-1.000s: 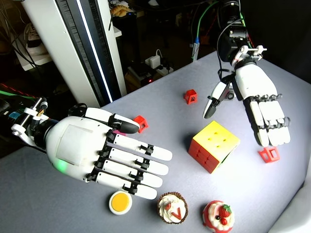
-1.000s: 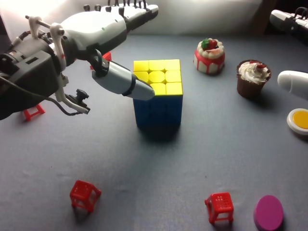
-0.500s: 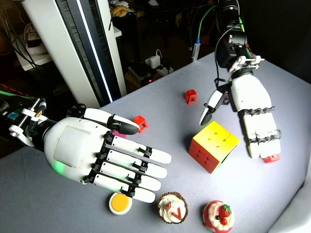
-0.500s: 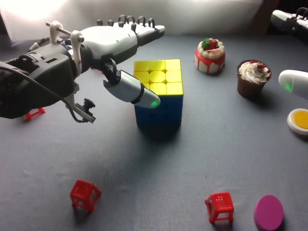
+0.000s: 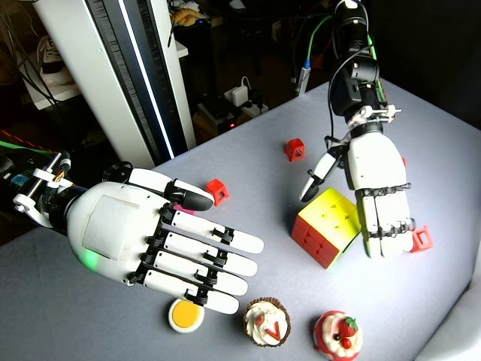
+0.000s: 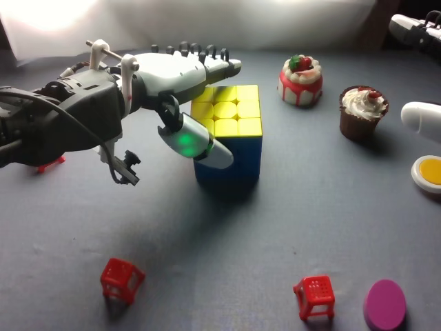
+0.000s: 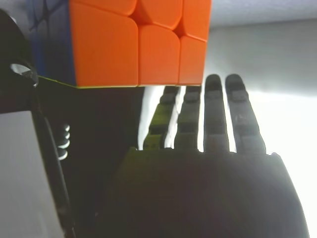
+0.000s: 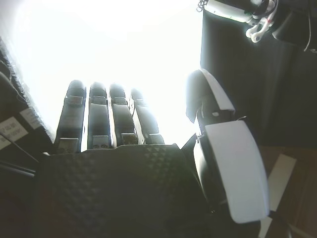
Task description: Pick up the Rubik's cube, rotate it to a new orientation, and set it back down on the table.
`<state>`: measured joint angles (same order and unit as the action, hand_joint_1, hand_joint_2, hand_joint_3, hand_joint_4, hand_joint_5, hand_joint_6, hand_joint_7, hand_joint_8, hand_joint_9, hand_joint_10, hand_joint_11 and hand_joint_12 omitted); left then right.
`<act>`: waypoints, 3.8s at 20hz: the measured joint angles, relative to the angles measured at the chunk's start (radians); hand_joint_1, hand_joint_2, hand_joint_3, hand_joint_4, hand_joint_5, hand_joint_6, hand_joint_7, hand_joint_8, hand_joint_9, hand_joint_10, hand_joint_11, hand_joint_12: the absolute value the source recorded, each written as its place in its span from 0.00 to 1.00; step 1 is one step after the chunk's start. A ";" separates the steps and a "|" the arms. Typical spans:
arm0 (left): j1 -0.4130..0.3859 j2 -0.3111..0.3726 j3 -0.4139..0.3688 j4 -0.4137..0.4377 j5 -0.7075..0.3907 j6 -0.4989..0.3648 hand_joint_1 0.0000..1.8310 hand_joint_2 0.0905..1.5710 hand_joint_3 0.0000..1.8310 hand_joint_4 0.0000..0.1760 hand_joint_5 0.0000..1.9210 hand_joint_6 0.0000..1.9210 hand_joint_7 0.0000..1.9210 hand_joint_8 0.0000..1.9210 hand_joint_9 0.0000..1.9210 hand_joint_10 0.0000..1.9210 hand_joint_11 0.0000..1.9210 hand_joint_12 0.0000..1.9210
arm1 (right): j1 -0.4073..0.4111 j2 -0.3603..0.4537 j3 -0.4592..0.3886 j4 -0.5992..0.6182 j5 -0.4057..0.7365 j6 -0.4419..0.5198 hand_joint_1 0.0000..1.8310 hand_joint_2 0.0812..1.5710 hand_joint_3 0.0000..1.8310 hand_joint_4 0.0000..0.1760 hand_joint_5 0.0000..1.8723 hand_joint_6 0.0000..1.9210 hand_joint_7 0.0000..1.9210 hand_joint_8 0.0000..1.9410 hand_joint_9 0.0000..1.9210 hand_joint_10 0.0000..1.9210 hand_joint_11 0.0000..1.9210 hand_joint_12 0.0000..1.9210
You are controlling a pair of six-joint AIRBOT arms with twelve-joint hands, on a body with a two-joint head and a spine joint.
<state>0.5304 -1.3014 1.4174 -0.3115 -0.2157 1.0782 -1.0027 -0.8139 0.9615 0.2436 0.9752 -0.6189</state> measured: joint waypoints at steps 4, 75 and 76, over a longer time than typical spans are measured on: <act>0.000 -0.012 0.012 -0.012 0.015 0.011 0.33 0.60 0.01 0.00 0.00 0.00 0.00 0.00 0.00 0.00 0.00 0.00 | -0.001 0.000 0.000 0.001 0.000 0.000 0.24 0.85 0.00 0.00 0.00 0.00 0.00 0.00 0.00 0.00 0.00 0.00; 0.045 0.137 -0.135 0.383 -0.489 -0.428 0.64 0.48 0.62 0.00 0.36 0.95 0.41 1.00 0.69 1.00 0.75 1.00 | 0.157 -0.375 0.411 -0.257 -0.008 0.000 0.00 0.86 0.00 0.00 0.00 0.00 0.00 0.00 0.00 0.00 0.00 0.00; 0.045 0.137 -0.135 0.385 -0.496 -0.430 0.65 0.53 0.51 0.00 0.35 0.81 0.41 1.00 0.66 1.00 0.72 1.00 | 0.157 -0.378 0.411 -0.257 -0.008 0.000 0.00 0.86 0.00 0.00 0.00 0.00 0.00 0.00 0.00 0.00 0.00 0.00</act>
<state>0.5755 -1.1648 1.2819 0.0734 -0.7116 0.6487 -0.8459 -1.1915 1.3727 -0.0132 0.9668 -0.6186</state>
